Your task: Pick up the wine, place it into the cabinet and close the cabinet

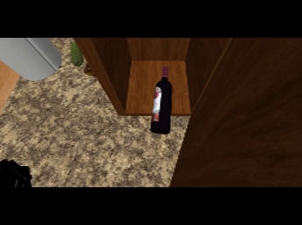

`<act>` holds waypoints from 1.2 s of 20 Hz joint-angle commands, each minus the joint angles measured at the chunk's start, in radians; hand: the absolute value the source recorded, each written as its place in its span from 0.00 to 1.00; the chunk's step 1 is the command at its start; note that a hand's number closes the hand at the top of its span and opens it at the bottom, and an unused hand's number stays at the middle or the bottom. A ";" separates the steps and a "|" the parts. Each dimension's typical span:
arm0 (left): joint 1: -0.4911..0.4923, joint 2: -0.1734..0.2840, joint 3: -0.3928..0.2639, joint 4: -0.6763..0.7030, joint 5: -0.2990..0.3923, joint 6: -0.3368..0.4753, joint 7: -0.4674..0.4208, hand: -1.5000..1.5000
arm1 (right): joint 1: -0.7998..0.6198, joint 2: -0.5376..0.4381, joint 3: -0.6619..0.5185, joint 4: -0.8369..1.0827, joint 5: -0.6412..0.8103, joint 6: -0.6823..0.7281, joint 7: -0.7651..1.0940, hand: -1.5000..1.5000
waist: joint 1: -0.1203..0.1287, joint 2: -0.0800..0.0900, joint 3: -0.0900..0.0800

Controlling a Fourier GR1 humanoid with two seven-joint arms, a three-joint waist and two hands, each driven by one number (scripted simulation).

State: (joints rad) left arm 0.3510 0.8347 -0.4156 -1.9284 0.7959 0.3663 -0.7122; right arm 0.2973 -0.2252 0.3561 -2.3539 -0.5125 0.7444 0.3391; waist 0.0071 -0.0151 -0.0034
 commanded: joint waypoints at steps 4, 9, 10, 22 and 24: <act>0.063 0.065 0.093 0.009 0.056 -0.089 -0.011 1.00 | -0.102 0.129 0.240 -0.144 0.285 -0.080 0.115 1.00 | -0.004 -0.008 -0.001; 0.088 0.090 0.164 0.071 0.104 -0.182 -0.034 1.00 | -0.178 0.220 0.435 -0.087 0.440 -0.209 0.185 1.00 | -0.008 -0.005 -0.003; 0.079 0.090 0.153 0.061 0.104 -0.178 -0.020 1.00 | -0.206 0.221 0.466 -0.059 0.439 -0.245 0.168 1.00 | -0.009 -0.007 -0.004; 0.128 0.127 0.198 0.085 0.128 -0.293 -0.044 1.00 | -0.344 0.219 0.492 0.080 0.471 -0.387 0.133 1.00 | 0.049 -0.001 -0.008; 0.119 0.141 0.224 0.069 0.152 -0.294 -0.030 1.00 | -0.357 0.218 0.486 0.087 0.471 -0.393 0.137 1.00 | 0.052 0.000 -0.007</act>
State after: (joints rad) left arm 0.4691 0.9634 -0.2139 -1.8587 0.9311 0.0910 -0.7454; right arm -0.0030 -0.1459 0.6636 -2.3776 -0.1110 0.4895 0.4551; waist 0.0464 -0.0174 -0.0097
